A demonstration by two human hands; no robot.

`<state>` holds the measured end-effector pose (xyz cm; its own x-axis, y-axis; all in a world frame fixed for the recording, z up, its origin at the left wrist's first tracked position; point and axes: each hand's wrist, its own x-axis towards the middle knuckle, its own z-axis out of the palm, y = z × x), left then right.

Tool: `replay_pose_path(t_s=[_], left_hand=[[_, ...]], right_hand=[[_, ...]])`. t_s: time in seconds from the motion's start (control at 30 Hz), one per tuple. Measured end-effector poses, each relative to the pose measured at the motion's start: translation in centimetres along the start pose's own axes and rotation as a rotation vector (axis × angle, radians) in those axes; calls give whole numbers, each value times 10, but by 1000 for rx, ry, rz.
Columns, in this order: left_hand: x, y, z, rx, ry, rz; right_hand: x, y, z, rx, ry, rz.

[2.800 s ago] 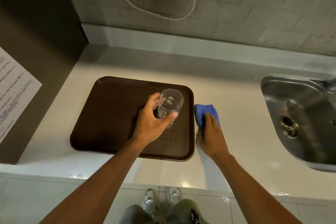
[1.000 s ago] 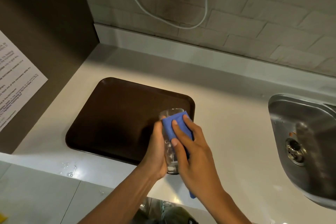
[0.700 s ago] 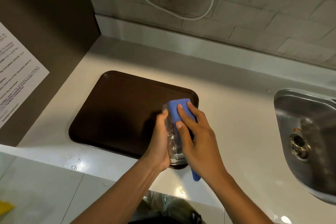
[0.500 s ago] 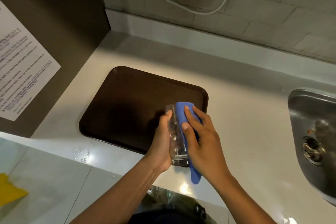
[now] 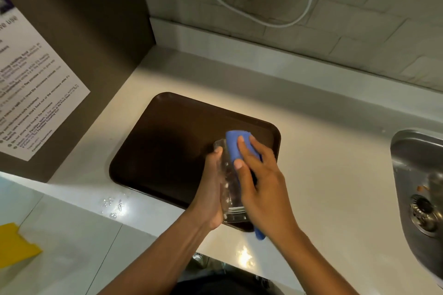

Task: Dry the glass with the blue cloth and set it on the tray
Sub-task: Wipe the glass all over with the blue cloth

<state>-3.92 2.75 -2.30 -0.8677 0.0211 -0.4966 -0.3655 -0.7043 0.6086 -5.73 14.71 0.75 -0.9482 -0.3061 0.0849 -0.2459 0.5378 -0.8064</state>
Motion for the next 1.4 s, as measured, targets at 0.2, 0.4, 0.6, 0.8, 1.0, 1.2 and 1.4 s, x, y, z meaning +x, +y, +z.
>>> replay_pose_path(t_s=[0.2,0.4,0.6,0.8,1.0,1.2,1.4], left_hand=[[3,3,-7,32,36,-5],[7,13,2,52,-8,32],[3,2,-3,61,33,18],[14,10,-12,73,157,6],[8,0,-14,76,90,9],[6,8,-15,43,132,48],[-7,-8,-1,18,39,35]], right_hand=[[-10,13,1,0,-23,29],[-8,7,4,-52,-12,-27],[-8,12,-1,-14,-21,32],[-35,8,4,-59,-52,-79],[-19,8,-1,-17,6,12],[-50,7,-5,4,-71,-104],[1,3,-9,-90,-21,-30]])
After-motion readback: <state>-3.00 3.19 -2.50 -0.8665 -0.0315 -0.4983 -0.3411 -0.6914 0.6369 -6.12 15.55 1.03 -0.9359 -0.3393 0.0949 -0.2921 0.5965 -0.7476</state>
